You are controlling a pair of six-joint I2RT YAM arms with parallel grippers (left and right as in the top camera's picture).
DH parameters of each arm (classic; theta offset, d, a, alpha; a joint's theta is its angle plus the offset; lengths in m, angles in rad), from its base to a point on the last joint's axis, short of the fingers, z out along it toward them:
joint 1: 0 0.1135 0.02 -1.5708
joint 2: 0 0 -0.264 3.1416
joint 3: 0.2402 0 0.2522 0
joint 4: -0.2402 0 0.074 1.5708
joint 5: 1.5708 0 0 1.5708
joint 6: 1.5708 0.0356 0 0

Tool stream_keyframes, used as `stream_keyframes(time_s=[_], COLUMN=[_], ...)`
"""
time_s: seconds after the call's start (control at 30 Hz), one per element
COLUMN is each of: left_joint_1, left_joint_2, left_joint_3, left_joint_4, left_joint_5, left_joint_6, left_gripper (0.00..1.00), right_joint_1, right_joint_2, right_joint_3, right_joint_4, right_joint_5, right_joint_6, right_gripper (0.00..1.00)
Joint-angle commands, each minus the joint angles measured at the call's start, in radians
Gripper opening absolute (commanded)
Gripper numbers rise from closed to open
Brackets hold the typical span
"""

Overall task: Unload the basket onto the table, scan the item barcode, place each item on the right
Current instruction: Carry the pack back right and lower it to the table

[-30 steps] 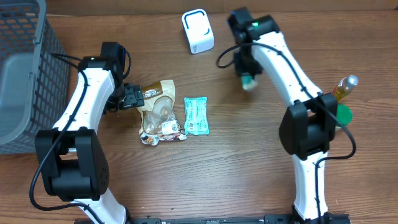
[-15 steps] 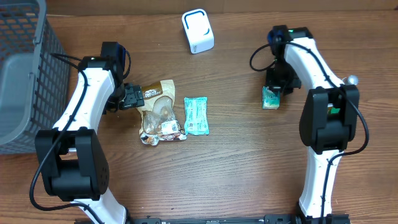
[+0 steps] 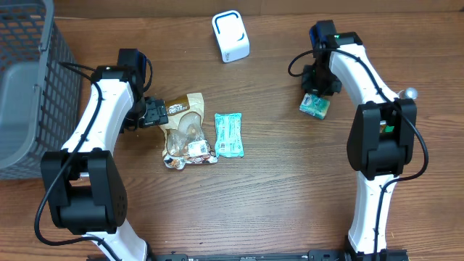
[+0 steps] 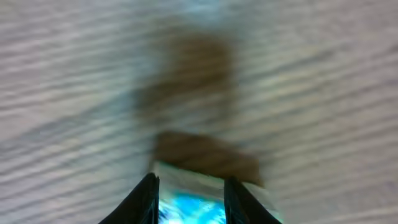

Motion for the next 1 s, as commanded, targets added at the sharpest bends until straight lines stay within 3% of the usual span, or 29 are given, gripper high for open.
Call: stream_keyframes(time_s=[0.0,0.63,0.97], left_joint_1=[0.003,0.003,0.003], left_joint_2=[0.007,0.007,0.007], left_joint_3=[0.015,0.014,0.014], left_joint_4=[0.002,0.002,0.002], left_joint_5=[-0.010,-0.010,-0.010], left_joint_6=[0.019,0.019,0.019], left_gripper=[1.00,0.99,0.99], right_joint_1=[0.009,0.005,0.005], right_joint_2=[0.003,0.003,0.003], right_joint_3=[0.000,-0.001,-0.001], right_joint_4=[0.040,0.011,-0.294], right_joint_5=[-0.058,-0.018,-0.109], right_joint_6=[0.004,0.005,0.005], right_gripper=[0.31,0.36,0.46])
